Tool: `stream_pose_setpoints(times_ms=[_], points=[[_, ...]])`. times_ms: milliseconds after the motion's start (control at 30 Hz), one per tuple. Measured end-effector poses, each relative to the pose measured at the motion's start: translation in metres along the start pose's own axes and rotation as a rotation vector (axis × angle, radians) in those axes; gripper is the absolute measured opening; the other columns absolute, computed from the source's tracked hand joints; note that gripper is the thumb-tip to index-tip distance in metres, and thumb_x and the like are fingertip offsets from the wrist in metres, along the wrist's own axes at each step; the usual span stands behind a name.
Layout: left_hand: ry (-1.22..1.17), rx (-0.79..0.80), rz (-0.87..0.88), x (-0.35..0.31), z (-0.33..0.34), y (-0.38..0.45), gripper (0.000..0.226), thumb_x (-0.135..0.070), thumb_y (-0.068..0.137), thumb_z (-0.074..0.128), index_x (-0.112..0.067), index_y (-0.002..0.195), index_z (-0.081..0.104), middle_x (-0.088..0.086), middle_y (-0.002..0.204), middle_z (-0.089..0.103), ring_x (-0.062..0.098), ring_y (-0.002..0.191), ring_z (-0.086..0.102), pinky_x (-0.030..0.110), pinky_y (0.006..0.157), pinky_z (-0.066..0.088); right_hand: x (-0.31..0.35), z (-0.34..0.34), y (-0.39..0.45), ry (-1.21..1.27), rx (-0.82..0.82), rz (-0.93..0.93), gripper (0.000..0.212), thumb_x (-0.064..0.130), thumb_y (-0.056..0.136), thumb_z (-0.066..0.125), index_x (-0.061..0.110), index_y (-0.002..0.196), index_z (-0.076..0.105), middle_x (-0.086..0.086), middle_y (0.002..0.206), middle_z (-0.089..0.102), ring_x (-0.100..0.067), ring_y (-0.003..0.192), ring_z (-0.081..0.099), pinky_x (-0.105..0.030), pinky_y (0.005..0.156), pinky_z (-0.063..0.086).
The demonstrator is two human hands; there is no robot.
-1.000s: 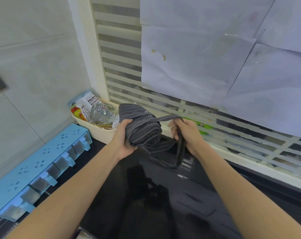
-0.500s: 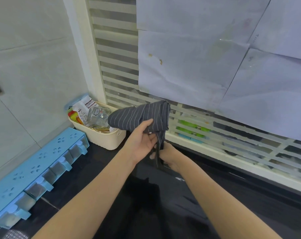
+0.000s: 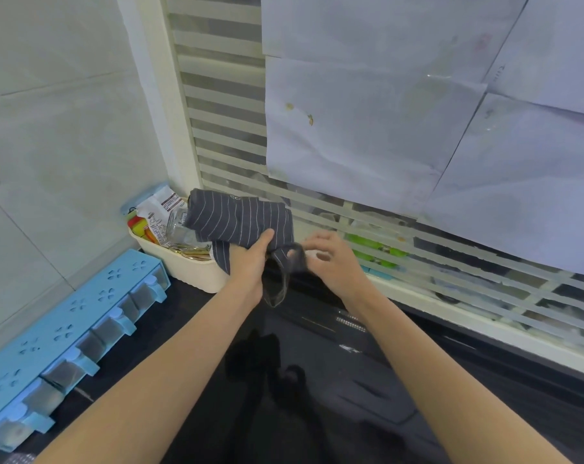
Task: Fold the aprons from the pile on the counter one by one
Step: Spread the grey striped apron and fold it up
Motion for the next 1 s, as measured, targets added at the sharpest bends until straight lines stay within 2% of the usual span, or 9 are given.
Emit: stream_pose_setpoints(times_ms=[67, 133, 267, 400, 533, 633, 767, 867, 1000], points=[[-0.003, -0.028, -0.019, 0.004, -0.002, 0.001, 0.063, -0.013, 0.089, 0.061, -0.016, 0.144, 0.029, 0.005, 0.137, 0.046, 0.023, 0.126, 0.046, 0.044, 0.109, 0.036, 0.011, 0.003, 0.001, 0.147, 0.06, 0.004, 0.022, 0.027, 0.091, 0.058, 0.015, 0.107, 0.068, 0.01, 0.108, 0.061, 0.007, 0.098, 0.052, -0.013, 0.087, 0.042], [-0.042, -0.029, -0.036, 0.009, 0.001, 0.001, 0.064, -0.015, 0.09, 0.061, -0.019, 0.144, 0.028, 0.004, 0.134, 0.048, 0.023, 0.123, 0.048, 0.045, 0.107, 0.039, 0.014, 0.011, 0.002, 0.229, 0.121, 0.064, 0.023, 0.034, 0.09, 0.056, 0.019, 0.102, 0.068, 0.005, 0.109, 0.065, -0.008, 0.102, 0.058, -0.023, 0.093, 0.043], [-0.03, -0.063, -0.043, 0.008, 0.005, 0.005, 0.067, -0.023, 0.087, 0.065, -0.018, 0.144, 0.029, 0.005, 0.133, 0.047, 0.024, 0.123, 0.047, 0.046, 0.107, 0.038, -0.007, 0.01, 0.008, 0.126, -0.136, 0.182, 0.028, 0.043, 0.088, 0.058, 0.016, 0.092, 0.062, 0.001, 0.093, 0.063, -0.012, 0.09, 0.058, -0.031, 0.089, 0.045], [-0.068, -0.046, -0.027, 0.005, 0.006, 0.01, 0.069, -0.025, 0.086, 0.066, -0.018, 0.144, 0.029, 0.003, 0.134, 0.048, 0.021, 0.122, 0.048, 0.044, 0.108, 0.038, -0.017, 0.012, 0.007, 0.277, -0.12, 0.296, 0.068, 0.065, 0.066, 0.063, 0.014, 0.11, 0.056, -0.004, 0.106, 0.064, -0.018, 0.1, 0.06, -0.04, 0.097, 0.047], [-0.097, -0.042, -0.033, 0.007, 0.014, 0.009, 0.067, -0.029, 0.087, 0.065, -0.018, 0.143, 0.029, 0.004, 0.135, 0.048, 0.022, 0.123, 0.048, 0.046, 0.107, 0.038, -0.019, 0.018, 0.012, 0.156, -0.082, 0.317, 0.049, 0.037, 0.079, 0.073, 0.013, 0.115, 0.05, 0.001, 0.107, 0.058, -0.011, 0.095, 0.055, -0.02, 0.07, 0.044], [-0.13, -0.038, -0.008, 0.003, 0.02, 0.009, 0.068, -0.031, 0.087, 0.064, -0.021, 0.145, 0.028, 0.001, 0.139, 0.045, 0.02, 0.126, 0.045, 0.044, 0.109, 0.036, -0.024, 0.016, 0.012, 0.025, -0.123, 0.314, 0.03, 0.013, 0.086, 0.066, 0.011, 0.114, 0.055, -0.004, 0.103, 0.063, -0.014, 0.091, 0.059, -0.018, 0.064, 0.044], [-0.121, -0.042, 0.02, -0.003, 0.018, 0.015, 0.067, -0.032, 0.088, 0.063, -0.02, 0.144, 0.029, 0.001, 0.14, 0.044, 0.021, 0.127, 0.044, 0.043, 0.111, 0.033, -0.003, 0.017, 0.001, -0.029, -0.015, 0.121, 0.01, 0.015, 0.093, 0.057, 0.013, 0.088, 0.066, 0.003, 0.061, 0.058, -0.001, 0.052, 0.052, -0.014, 0.062, 0.042], [-0.09, -0.011, -0.059, 0.001, 0.017, 0.017, 0.067, -0.039, 0.083, 0.067, -0.018, 0.139, 0.037, 0.007, 0.133, 0.052, 0.026, 0.119, 0.053, 0.048, 0.104, 0.041, 0.025, 0.016, 0.003, 0.062, 0.059, -0.036, 0.023, 0.014, 0.094, 0.055, 0.016, 0.072, 0.062, 0.009, 0.054, 0.055, 0.0, 0.043, 0.046, -0.021, 0.059, 0.045], [-0.089, 0.065, -0.098, 0.0, 0.016, 0.015, 0.051, -0.024, 0.088, 0.062, -0.011, 0.133, 0.04, 0.014, 0.126, 0.055, 0.029, 0.111, 0.059, 0.047, 0.094, 0.05, 0.041, 0.009, 0.012, -0.107, 0.276, -0.045, 0.028, 0.018, 0.094, 0.055, -0.004, 0.079, 0.063, 0.003, 0.055, 0.055, -0.006, 0.039, 0.04, -0.017, 0.052, 0.042]])
Point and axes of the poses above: each hand's wrist, its own y-axis towards the middle knuckle, its own z-axis out of the palm, x = y × z, the point moved 4 cm from there along y, towards the middle knuckle
